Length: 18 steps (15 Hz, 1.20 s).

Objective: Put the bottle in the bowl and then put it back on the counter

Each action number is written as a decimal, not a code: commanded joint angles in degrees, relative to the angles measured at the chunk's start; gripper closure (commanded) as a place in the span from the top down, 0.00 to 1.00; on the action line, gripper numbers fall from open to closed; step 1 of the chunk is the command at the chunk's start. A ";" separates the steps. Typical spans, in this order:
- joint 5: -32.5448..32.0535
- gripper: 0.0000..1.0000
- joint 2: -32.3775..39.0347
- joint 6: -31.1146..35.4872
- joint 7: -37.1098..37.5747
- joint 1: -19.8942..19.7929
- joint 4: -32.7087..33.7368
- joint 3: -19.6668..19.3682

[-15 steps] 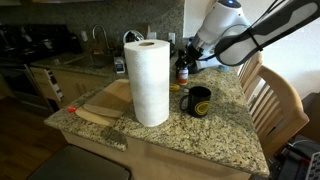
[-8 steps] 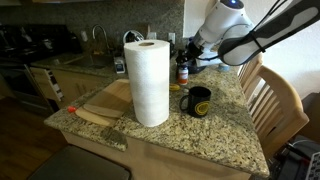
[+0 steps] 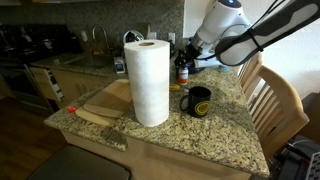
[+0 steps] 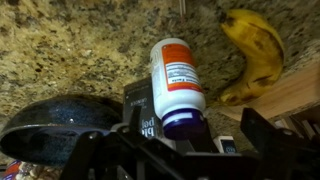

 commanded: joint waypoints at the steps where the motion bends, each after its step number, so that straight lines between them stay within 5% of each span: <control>1: 0.01 1.00 0.00 -0.04 0.00 0.00 0.00 0.00; 6: -7.26 1.00 0.32 1.14 4.91 1.18 1.05 -2.60; 7: -10.04 0.75 0.35 1.21 6.73 1.42 1.43 -3.28; 16: -10.42 0.19 0.15 0.79 7.46 0.31 0.91 -1.76; 18: -10.53 0.17 0.10 0.56 7.65 0.37 0.97 -1.67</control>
